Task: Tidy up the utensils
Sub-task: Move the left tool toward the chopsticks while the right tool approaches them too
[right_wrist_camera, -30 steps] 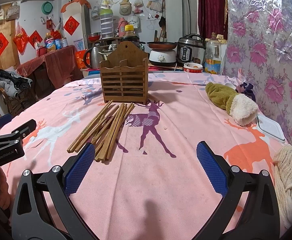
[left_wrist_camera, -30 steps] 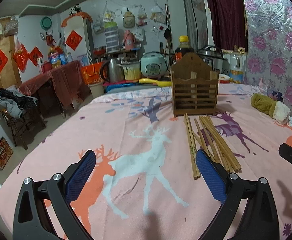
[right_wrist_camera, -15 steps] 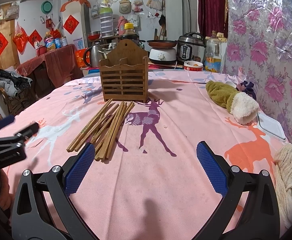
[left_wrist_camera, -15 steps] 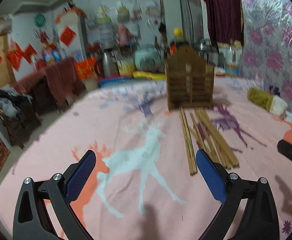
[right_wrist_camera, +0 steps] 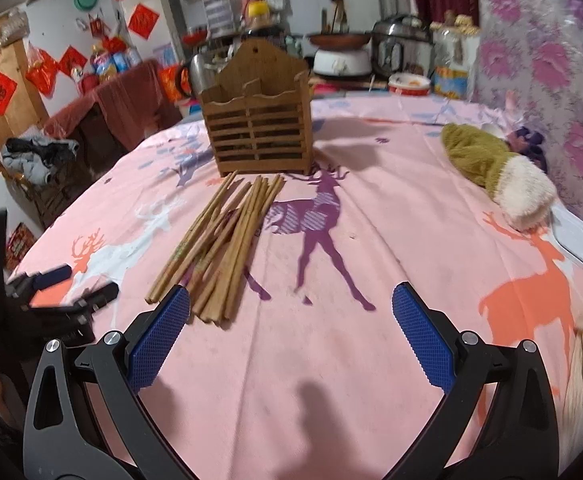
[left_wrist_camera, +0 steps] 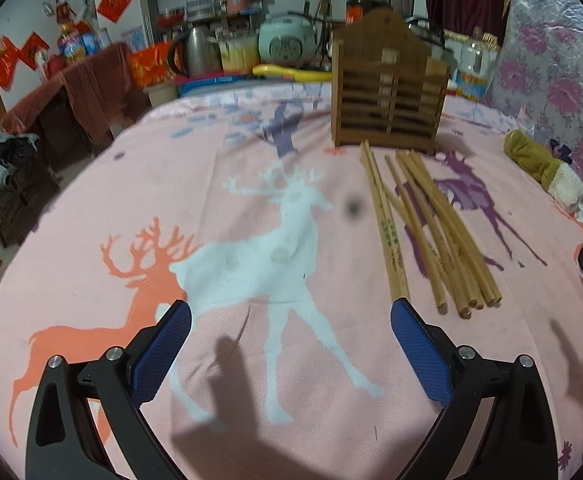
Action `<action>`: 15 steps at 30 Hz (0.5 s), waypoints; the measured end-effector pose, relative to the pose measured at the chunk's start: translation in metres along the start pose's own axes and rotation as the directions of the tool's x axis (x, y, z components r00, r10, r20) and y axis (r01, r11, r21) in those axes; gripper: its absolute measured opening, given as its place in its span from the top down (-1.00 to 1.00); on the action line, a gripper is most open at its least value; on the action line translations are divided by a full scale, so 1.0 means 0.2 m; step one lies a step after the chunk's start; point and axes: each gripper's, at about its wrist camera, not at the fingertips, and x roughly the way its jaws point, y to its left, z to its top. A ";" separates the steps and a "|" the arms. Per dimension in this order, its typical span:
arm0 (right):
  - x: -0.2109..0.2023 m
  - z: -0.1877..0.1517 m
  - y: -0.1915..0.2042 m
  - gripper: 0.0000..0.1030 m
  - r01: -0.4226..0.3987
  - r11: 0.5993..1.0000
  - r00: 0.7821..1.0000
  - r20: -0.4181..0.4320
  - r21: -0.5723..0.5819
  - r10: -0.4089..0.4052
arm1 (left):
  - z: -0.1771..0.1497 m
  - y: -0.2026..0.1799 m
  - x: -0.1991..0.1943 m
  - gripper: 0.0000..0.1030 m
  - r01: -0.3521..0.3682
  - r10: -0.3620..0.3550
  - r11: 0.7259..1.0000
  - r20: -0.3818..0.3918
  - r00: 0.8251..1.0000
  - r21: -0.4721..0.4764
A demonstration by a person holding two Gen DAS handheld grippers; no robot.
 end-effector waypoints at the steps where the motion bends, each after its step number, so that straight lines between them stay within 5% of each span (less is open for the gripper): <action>1: 0.02 0.03 0.01 -0.89 -0.028 1.000 0.999 -0.015 -0.003 0.028 | 0.00 0.01 0.02 -0.89 0.009 -0.009 1.000 -0.015 1.000 -0.005; 5: 0.13 0.09 0.03 -0.89 -0.078 0.997 0.995 -0.055 0.007 0.078 | 0.01 0.05 0.13 -0.89 0.070 -0.074 0.997 -0.137 0.988 -0.029; 9: 0.22 0.07 -0.02 -0.89 -0.077 0.997 0.994 -0.073 0.030 0.079 | 0.01 0.00 0.16 -0.92 0.016 -0.006 0.998 -0.150 0.989 0.060; 15: 0.27 0.07 -0.08 -0.89 -0.128 0.989 0.985 -0.109 0.072 0.136 | 0.03 0.03 0.19 -0.92 0.079 -0.062 0.991 -0.153 0.986 0.111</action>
